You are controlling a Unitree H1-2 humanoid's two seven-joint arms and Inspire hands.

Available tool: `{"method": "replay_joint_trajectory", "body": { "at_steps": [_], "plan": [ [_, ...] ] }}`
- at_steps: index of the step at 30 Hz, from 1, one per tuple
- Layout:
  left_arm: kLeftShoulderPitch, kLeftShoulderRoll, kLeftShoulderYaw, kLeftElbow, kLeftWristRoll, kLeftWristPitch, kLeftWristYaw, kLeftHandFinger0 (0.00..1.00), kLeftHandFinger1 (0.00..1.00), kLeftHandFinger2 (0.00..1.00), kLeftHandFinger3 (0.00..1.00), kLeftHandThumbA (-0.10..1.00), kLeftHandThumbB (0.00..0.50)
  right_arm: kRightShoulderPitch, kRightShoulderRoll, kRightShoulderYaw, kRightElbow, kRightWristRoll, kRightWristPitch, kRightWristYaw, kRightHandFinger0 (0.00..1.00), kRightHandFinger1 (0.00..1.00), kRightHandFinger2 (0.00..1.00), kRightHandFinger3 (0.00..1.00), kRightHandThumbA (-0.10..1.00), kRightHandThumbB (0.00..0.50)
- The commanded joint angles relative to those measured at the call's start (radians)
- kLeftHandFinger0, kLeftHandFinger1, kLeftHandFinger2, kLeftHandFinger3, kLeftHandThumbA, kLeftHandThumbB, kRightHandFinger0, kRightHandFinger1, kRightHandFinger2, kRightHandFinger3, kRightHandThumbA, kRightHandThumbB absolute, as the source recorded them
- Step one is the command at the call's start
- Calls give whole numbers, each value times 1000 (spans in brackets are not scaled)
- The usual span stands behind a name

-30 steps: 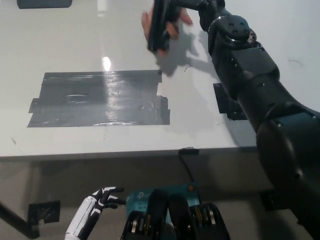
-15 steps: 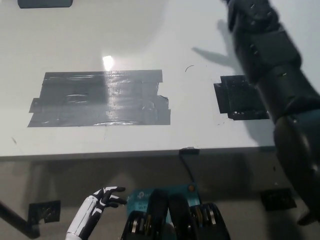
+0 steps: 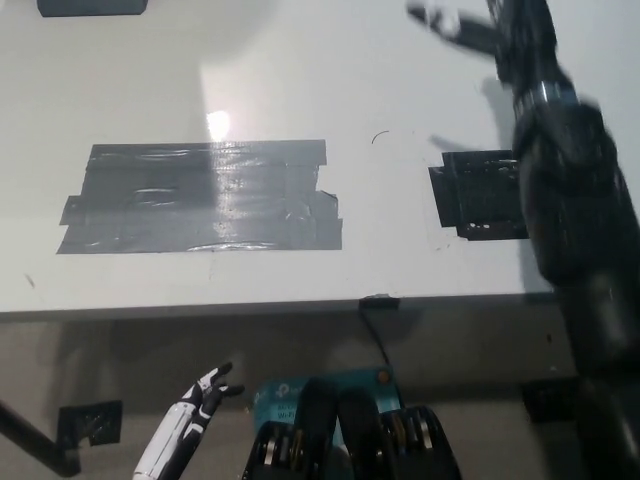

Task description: A stapler is kept on the black spot marked on the desk infront of the robot. The robot picks up the stapler using its right hand and passes it to a person

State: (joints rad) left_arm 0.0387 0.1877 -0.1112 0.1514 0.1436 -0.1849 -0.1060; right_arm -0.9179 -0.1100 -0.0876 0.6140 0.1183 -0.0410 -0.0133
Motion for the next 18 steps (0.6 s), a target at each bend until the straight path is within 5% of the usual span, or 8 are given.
{"method": "replay_joint_trajectory", "body": {
  "at_steps": [1,9,12,14,18],
  "plan": [
    [71,-19,35,0,-45,-83,32,1000,1000,953,1000,1000,500,572,-143,129,-1269,325,235,137,1000,1000,1000,1000,1000,488],
    [121,-29,58,27,-70,-115,48,1000,1000,1000,1000,1000,500,990,-129,189,-1263,251,9,197,1000,1000,1000,1000,1000,500],
    [153,-48,71,34,-103,-115,49,1000,1000,1000,1000,1000,500,1115,-113,208,-1160,211,-98,229,1000,1000,1000,1000,1000,444],
    [167,-54,75,40,-114,-122,48,1000,1000,1000,1000,1000,500,1163,-98,214,-1108,210,-115,235,1000,1000,1000,1000,1000,495],
    [184,-56,78,50,-114,-132,48,1000,1000,1000,1000,1000,500,1222,-62,223,-1008,185,-137,229,1000,1000,1000,1000,1000,500]
  ]
}}
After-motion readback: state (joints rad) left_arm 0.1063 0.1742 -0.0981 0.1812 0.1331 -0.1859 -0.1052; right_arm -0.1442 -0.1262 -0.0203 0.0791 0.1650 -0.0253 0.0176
